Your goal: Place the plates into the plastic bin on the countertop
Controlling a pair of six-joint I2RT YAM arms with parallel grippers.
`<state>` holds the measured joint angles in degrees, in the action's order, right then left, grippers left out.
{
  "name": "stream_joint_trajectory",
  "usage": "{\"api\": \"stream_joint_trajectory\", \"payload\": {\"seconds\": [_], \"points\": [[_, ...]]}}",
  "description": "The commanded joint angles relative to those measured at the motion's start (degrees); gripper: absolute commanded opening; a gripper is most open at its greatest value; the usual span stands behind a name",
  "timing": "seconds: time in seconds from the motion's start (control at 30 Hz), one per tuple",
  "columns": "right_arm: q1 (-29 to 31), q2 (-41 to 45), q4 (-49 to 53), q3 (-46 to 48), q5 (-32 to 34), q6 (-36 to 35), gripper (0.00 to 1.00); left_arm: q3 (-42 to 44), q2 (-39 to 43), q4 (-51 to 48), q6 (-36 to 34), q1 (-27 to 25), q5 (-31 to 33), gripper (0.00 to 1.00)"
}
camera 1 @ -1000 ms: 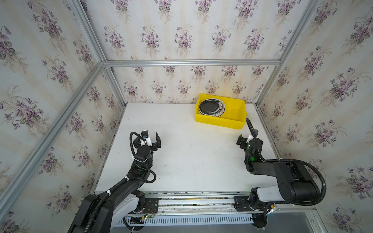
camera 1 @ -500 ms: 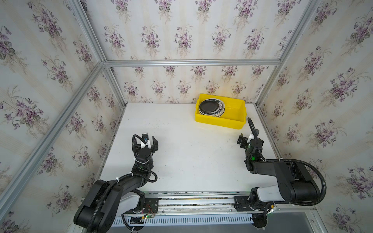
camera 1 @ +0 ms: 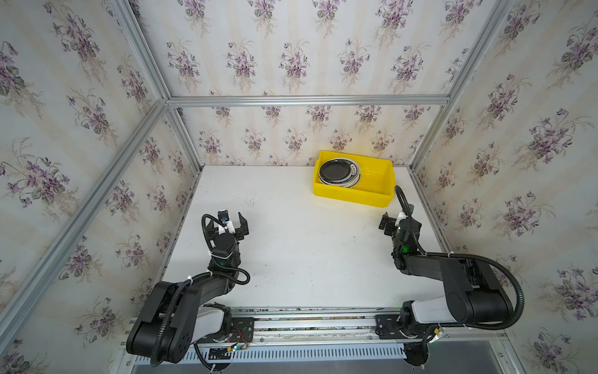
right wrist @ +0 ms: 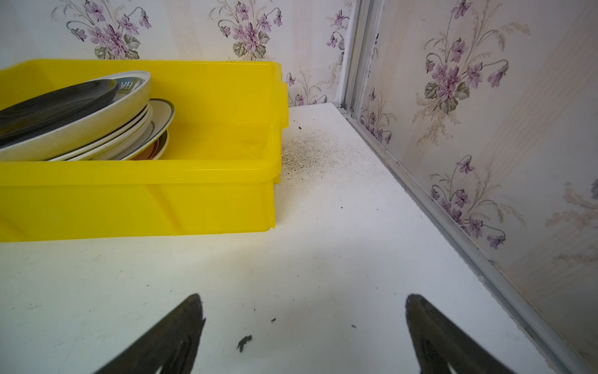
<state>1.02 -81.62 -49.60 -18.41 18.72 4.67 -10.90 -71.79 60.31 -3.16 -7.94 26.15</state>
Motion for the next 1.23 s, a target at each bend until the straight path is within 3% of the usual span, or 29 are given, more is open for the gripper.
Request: {"api": "stream_joint_trajectory", "payload": {"seconds": [0.0, 0.03, 0.1, 0.13, 0.17, 0.2, 0.23, 0.27, 0.3, 0.33, 0.37, 0.43, 0.5, 0.57, 1.2], "points": [[0.37, -0.66, -0.62, -0.84, -1.32, -1.25, 0.99, -0.19, -4.19, 3.36, 2.29, 2.15, -7.44, 0.99], [0.67, -1.08, -1.20, -0.80, -1.91, -1.87, 0.99, -0.30, -6.72, 7.61, 1.22, 2.40, -7.63, 0.99], [0.76, -2.05, -3.97, -0.39, -4.44, -3.05, 0.99, -4.03, -2.88, -6.07, 3.18, 2.77, -8.60, 1.00], [0.80, -2.35, -3.89, -0.58, -5.32, -3.33, 0.99, -4.75, -3.32, -6.94, 3.50, 3.41, -9.50, 1.00], [0.76, -3.36, -3.29, -0.75, -6.45, -3.22, 0.99, -3.29, -5.35, -0.59, 3.17, 4.04, -10.37, 1.00], [0.95, -6.58, -8.28, -0.47, -6.35, -4.22, 0.99, -2.97, -5.43, 0.42, 3.31, 4.12, -9.79, 0.99], [1.56, -8.12, -11.28, -0.16, -6.42, -5.37, 0.99, -4.03, -4.22, -3.70, 3.94, 4.17, -10.01, 1.00], [1.67, -6.23, -6.24, -0.99, -6.37, -4.57, 0.99, -5.10, -3.04, -8.05, 4.52, 4.41, -10.54, 1.00], [1.51, -5.21, -2.85, -1.93, -6.24, -3.87, 0.99, -4.21, -3.98, -4.94, 4.12, 4.43, -10.47, 1.00], [1.52, -6.72, -6.35, -1.46, -6.40, -4.57, 0.99, -3.53, -4.76, -2.19, 3.84, 4.43, -10.46, 1.00], [1.54, -7.69, -8.77, -1.09, -6.41, -5.14, 0.99, -3.49, -4.64, -2.20, 3.75, 4.43, -10.51, 1.00], [1.56, -5.71, -2.76, -2.37, -6.58, -4.28, 0.99, -4.74, -3.31, -6.85, 4.29, 4.39, -10.68, 1.00], [1.71, -7.26, -7.06, -1.62, -6.63, -5.30, 0.99, -3.98, -4.13, -3.93, 3.95, 4.42, -10.51, 1.00], [1.67, -6.20, -3.69, -2.40, -6.70, -4.67, 0.99, -4.28, -3.78, -5.25, 4.10, 4.43, -10.57, 1.00], [1.86, -6.64, -5.90, -1.71, -6.50, -5.23, 0.99, -4.23, -3.63, -5.34, 4.13, 4.43, -10.60, 1.00]]}}
